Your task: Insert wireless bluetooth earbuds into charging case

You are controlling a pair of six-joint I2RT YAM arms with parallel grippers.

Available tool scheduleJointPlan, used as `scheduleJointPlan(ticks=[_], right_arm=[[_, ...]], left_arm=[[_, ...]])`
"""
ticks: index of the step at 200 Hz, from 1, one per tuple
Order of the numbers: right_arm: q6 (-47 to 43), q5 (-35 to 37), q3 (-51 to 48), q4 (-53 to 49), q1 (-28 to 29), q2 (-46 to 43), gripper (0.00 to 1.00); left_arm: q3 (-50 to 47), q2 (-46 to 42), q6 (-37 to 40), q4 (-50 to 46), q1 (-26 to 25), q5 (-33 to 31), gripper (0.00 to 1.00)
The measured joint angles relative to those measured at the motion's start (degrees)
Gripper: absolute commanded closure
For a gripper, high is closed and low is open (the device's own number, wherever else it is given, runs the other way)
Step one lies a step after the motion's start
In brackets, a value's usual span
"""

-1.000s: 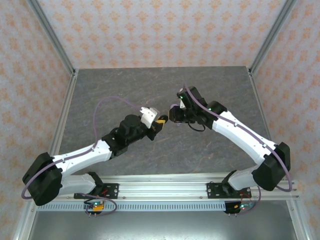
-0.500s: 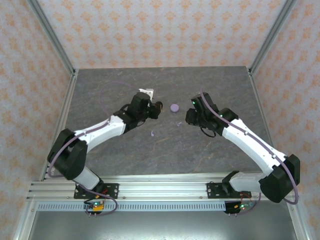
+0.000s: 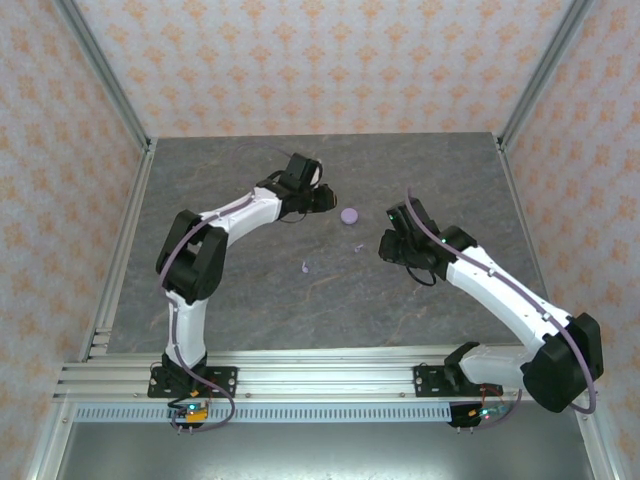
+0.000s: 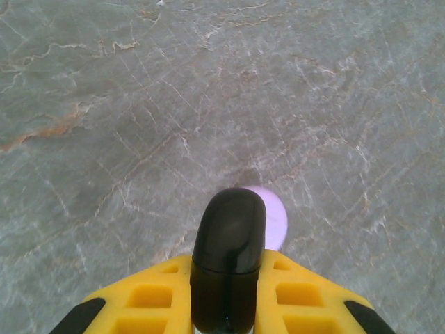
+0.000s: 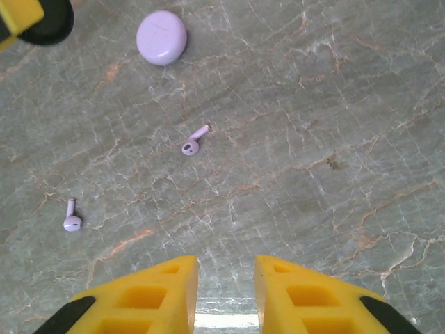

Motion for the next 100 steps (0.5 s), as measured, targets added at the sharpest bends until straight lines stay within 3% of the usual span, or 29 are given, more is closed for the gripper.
scheduleJointPlan(ticks=[100], right_arm=[[0.4,-1.1,-0.3,0.2,0.0,0.0,0.71]], left_arm=[[13.3,14.8,-2.1,-2.6,3.4,3.7,0.93]])
